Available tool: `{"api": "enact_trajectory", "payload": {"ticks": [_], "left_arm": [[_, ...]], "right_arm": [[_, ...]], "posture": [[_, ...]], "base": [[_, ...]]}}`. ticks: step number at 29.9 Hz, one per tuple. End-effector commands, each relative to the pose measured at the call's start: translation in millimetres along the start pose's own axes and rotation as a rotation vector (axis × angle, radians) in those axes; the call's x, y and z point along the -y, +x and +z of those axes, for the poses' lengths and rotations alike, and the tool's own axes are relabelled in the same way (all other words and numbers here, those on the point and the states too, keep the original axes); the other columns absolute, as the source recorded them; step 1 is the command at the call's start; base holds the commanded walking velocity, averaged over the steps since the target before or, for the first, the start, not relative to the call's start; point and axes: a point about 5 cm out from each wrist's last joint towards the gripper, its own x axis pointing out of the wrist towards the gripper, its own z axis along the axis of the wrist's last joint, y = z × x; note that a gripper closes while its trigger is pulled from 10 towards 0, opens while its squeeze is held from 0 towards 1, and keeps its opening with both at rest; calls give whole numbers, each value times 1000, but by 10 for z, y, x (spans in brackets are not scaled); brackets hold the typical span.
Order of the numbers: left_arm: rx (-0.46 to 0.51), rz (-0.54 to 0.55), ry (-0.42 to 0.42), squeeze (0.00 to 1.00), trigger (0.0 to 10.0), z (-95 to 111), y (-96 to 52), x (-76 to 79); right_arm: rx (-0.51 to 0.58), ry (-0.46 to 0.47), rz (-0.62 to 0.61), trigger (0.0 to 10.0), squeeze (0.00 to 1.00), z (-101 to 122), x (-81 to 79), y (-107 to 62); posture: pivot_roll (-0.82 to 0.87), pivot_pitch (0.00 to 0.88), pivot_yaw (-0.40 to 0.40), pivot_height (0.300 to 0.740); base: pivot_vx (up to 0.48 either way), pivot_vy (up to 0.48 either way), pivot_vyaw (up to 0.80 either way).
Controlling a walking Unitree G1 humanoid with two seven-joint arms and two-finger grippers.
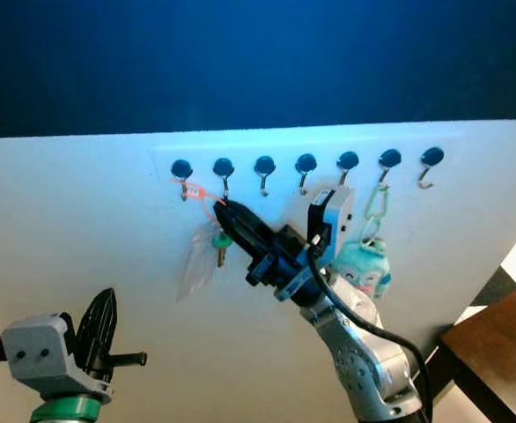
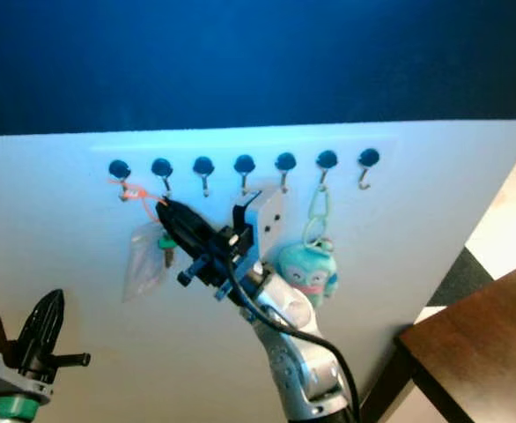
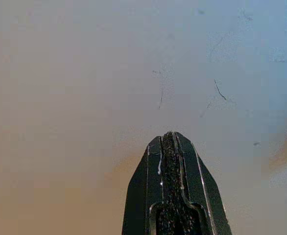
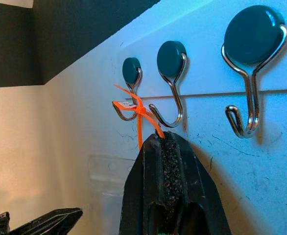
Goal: Hang keys on a hook
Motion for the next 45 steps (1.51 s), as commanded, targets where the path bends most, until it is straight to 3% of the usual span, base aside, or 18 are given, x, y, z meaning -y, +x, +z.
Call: {"api": "enact_trajectory", "payload": {"ticks": [1, 7, 18, 39, 45], "left_arm": [[-13, 3, 13, 0, 10000, -7, -22, -18], [-12, 1, 14, 0, 10000, -1, -23, -12], [-16, -8, 13, 0, 10000, -7, -15, -1], [-10, -28, 20, 0, 10000, 10, -9, 21], [-11, -30, 22, 0, 10000, 9, -14, 25]], "right_arm": [[6, 5, 23, 10000, 0, 18, -21, 51], [64, 43, -101, 10000, 0, 96, 94, 8], [28, 137, -312, 10000, 0, -19, 297, -196], [-40, 146, -303, 10000, 0, -199, 210, -368], [-67, 138, -364, 10000, 0, -279, 253, -499]], "posture": [[-63, 34, 98, 740], [-66, 36, 103, 740], [-71, 37, 108, 740], [-71, 37, 108, 740], [-70, 34, 108, 740]], "base": [[0, 0, 0], [0, 0, 0], [0, 0, 0], [0, 0, 0], [0, 0, 0]]}}
